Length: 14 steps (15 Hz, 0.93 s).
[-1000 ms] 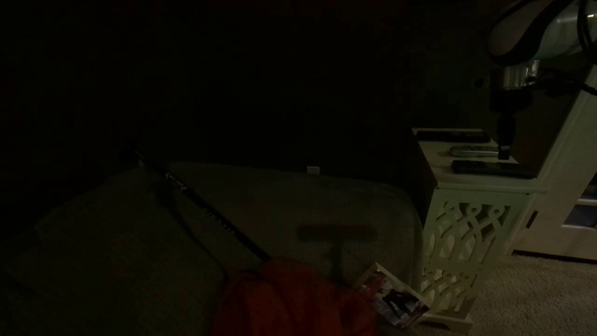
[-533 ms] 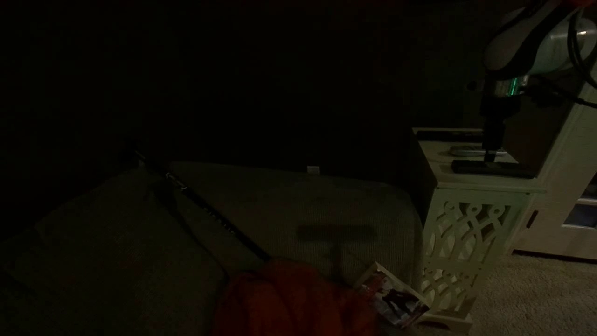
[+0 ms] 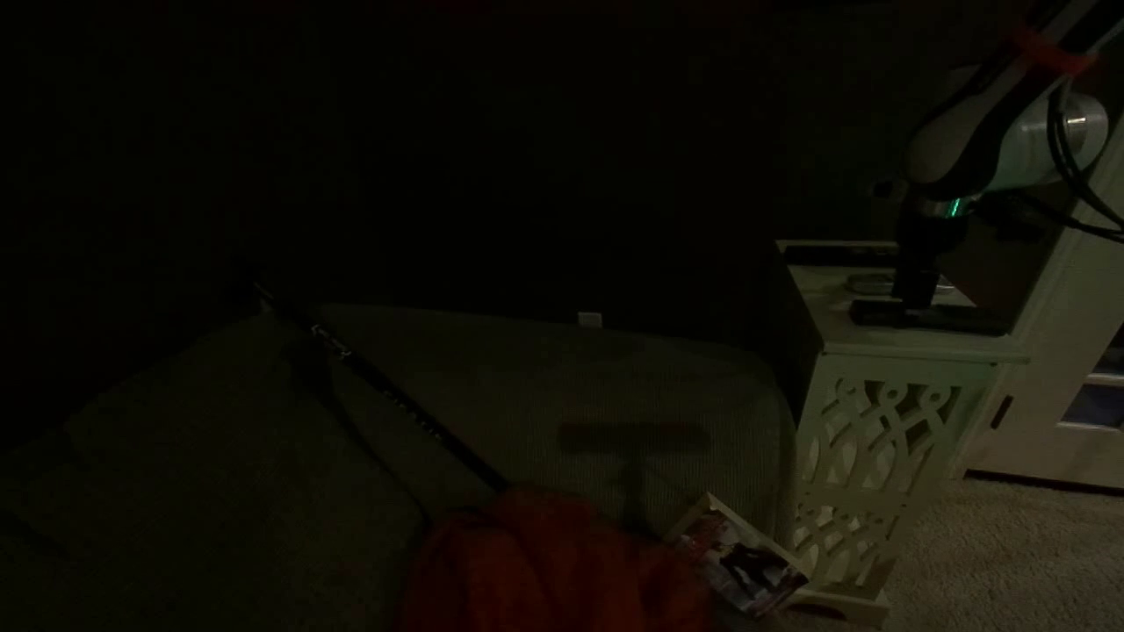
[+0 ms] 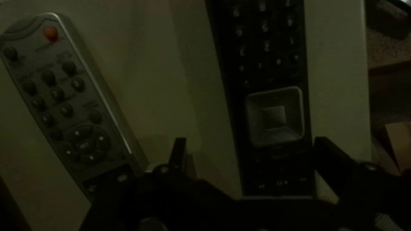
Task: Put the left remote on the armrest of the chair
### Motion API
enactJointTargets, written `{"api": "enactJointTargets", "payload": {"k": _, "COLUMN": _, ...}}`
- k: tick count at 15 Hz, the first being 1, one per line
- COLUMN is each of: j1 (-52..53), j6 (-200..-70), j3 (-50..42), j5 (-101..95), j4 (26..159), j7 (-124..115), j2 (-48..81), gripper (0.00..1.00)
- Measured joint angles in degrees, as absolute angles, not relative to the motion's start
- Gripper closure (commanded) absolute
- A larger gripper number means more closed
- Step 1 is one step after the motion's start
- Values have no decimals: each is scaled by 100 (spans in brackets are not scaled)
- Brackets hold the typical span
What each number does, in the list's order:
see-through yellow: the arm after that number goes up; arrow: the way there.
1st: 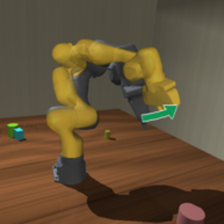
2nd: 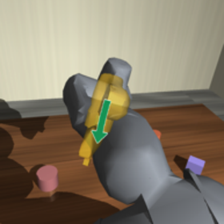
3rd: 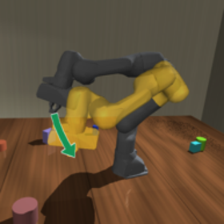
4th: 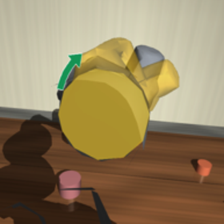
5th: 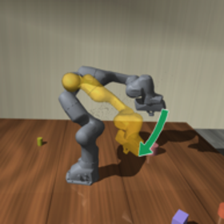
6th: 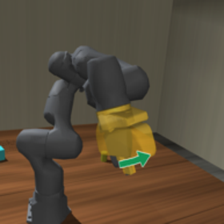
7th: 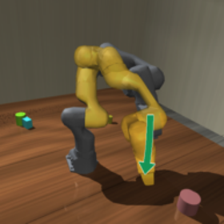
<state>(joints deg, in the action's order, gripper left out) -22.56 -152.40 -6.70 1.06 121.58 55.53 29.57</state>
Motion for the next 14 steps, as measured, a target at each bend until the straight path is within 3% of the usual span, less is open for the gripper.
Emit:
{"api": "enactJointTargets", "payload": {"k": 2, "j1": -2333, "j6": -15383, "j3": -591, "j5": 106, "j4": 12158, "j7": 5607, "j2": 3044, "gripper": 32}}
{"api": "enactJointTargets", "payload": {"k": 7, "j1": -2463, "j6": -15498, "j3": -462, "j5": 106, "j4": 12168, "j7": 5695, "j2": 3003, "gripper": 68}}
{"api": "enactJointTargets", "payload": {"k": 14, "j1": -2440, "j6": -14355, "j3": -35, "j5": 202, "j4": 12429, "j7": 5768, "j2": 2470, "gripper": 71}}
